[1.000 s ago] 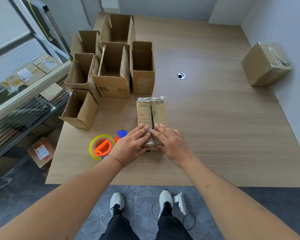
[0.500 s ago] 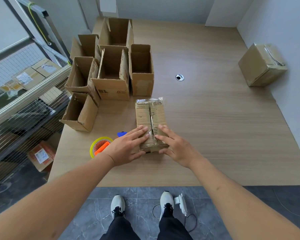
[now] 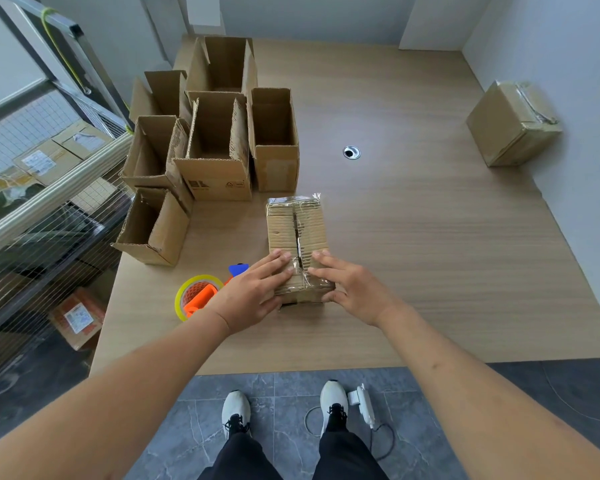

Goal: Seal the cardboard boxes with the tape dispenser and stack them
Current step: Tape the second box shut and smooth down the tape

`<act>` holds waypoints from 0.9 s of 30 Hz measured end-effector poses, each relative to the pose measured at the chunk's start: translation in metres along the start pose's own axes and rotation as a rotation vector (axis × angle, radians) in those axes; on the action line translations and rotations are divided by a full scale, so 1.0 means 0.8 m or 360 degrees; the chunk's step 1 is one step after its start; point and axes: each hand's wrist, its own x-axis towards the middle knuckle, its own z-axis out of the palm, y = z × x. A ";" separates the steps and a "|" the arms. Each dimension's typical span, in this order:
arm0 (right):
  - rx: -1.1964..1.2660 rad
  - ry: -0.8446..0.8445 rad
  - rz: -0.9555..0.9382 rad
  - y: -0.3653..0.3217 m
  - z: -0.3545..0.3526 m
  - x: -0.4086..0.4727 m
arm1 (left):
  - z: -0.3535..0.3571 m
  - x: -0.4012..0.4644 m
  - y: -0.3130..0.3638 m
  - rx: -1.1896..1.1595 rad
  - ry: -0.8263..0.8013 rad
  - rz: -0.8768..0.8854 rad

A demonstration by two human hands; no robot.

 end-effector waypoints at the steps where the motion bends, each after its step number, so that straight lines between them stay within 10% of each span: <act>1: -0.0006 -0.0032 -0.0004 0.001 -0.004 0.001 | -0.005 0.000 -0.007 -0.0059 -0.0037 0.0003; 13: 0.0064 0.0126 0.0072 -0.011 0.006 -0.012 | -0.018 0.021 0.024 0.0128 0.0010 -0.0140; 20: 0.0479 0.0812 0.0518 -0.004 0.021 -0.039 | -0.004 0.050 0.053 0.0025 -0.0022 -0.0077; 27: 0.0544 0.0956 0.0741 -0.012 0.045 -0.047 | 0.019 0.053 0.059 -0.0012 -0.0037 -0.0258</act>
